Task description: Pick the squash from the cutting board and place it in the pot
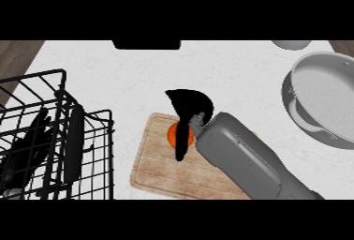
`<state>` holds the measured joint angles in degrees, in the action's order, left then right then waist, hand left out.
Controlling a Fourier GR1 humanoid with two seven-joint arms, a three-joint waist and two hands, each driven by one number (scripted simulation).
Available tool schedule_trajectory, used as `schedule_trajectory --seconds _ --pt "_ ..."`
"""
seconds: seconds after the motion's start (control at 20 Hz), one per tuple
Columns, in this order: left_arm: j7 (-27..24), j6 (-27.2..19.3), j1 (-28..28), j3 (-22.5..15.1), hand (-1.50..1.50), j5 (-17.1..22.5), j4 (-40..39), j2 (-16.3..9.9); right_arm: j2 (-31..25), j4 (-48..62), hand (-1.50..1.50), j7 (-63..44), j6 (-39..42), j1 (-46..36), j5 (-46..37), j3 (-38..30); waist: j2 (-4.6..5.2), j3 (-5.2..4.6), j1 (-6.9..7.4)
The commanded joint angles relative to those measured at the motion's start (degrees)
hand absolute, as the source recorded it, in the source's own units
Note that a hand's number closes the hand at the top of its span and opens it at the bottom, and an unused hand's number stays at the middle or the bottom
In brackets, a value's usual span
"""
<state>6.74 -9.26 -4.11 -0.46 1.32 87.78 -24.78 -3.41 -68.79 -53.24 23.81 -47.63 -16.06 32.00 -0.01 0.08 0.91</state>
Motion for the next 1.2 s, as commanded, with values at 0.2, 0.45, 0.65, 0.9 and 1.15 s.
schedule_trajectory --seconds 0.2,0.45,0.65,0.9,1.15 --pt "-2.16 3.15 -0.25 2.34 0.00 0.30 0.05 0.07 2.68 6.96 -1.50 -0.49 3.71 -0.40 -4.90 0.01 0.02 -0.09 -0.40" --pt "-0.11 2.45 1.95 2.06 0.00 -0.95 -0.06 2.02 3.37 9.24 -1.50 -1.03 -1.24 0.97 -3.86 5.52 0.09 -0.09 -0.25" --pt "3.95 2.09 2.15 1.85 0.00 -1.48 3.62 3.03 3.39 13.85 -1.50 0.25 -2.09 -0.52 -2.98 5.60 0.09 -0.07 -0.05" --pt "0.84 3.38 5.34 2.43 0.00 -3.22 -2.08 3.79 3.40 18.85 -1.50 1.80 -4.73 -4.31 -0.44 8.53 0.24 -0.09 0.14" --pt "0.72 4.35 4.00 4.01 0.00 -3.20 -0.46 3.93 3.41 20.82 -1.50 3.28 -2.65 -5.60 -1.66 4.63 0.18 -0.09 0.01"
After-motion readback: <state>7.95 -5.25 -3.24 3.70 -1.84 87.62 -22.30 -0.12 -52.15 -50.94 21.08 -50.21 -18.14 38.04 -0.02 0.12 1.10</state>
